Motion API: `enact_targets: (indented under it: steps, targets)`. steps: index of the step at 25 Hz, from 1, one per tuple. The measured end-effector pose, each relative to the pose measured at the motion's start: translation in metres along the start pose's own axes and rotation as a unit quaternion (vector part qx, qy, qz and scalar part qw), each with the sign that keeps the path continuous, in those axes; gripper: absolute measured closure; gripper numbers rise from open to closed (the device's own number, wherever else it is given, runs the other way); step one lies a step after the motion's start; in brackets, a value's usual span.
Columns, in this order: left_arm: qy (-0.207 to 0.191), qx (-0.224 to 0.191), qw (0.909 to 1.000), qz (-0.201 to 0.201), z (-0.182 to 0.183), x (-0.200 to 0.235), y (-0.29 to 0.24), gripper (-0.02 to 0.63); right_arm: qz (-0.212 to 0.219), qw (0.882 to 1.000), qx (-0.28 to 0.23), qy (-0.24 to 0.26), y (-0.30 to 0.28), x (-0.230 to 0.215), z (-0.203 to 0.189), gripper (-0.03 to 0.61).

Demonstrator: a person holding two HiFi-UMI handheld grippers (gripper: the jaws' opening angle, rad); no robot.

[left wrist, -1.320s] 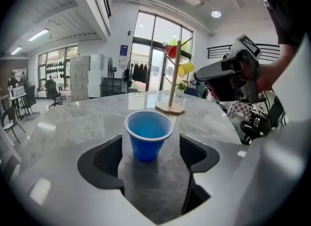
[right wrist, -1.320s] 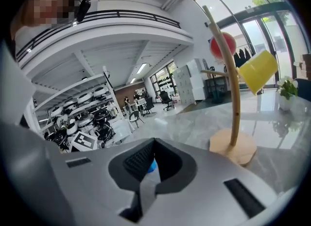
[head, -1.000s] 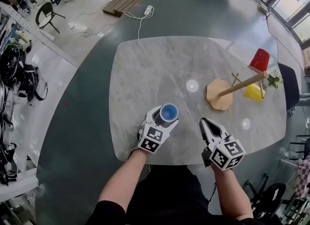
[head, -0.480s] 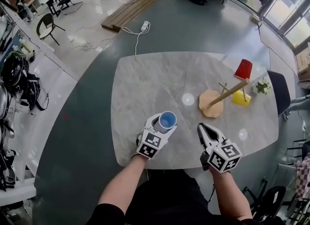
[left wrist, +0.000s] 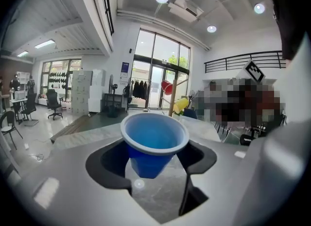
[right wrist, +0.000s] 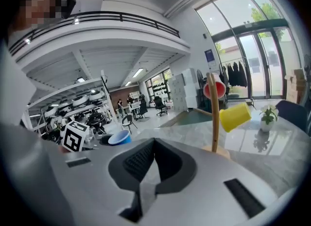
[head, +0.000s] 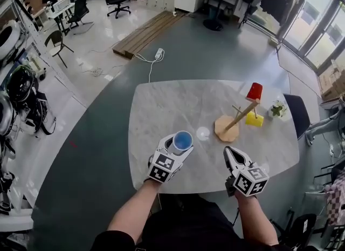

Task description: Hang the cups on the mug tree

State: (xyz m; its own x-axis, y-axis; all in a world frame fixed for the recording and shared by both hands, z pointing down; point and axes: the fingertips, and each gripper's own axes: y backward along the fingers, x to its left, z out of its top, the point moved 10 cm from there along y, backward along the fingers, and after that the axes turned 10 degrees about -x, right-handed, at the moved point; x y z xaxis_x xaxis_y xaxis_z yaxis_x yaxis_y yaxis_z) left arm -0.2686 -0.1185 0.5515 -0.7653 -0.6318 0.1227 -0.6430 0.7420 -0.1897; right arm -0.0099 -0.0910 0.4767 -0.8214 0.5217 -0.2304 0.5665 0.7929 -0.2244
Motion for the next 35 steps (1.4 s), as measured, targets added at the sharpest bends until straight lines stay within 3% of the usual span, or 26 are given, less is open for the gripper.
enact_targets:
  steps: [8,13,17,29,35]
  targets:
    - [-0.023,-0.041,0.9989,-0.007,0.062,-0.004,0.016,0.308,0.003,1.000,-0.027,-0.006,0.015,-0.003,0.018,0.566]
    - [-0.023,-0.051,0.9982,0.024,0.087,-0.005,0.026,0.308,0.020,0.998,-0.038,-0.042,0.008,-0.019,0.020,0.566]
    - [-0.010,-0.056,0.9970,0.053,0.095,-0.007,0.026,0.308,0.049,0.998,-0.043,-0.012,-0.002,-0.032,0.033,0.566]
    - [-0.026,-0.040,0.9958,0.078,0.120,-0.046,-0.037,0.307,0.091,0.995,-0.051,-0.001,0.002,-0.102,0.052,0.566]
    - [-0.032,-0.016,0.9955,0.088,0.125,-0.069,-0.077,0.307,0.111,0.992,-0.054,-0.025,0.005,-0.146,0.058,0.566]
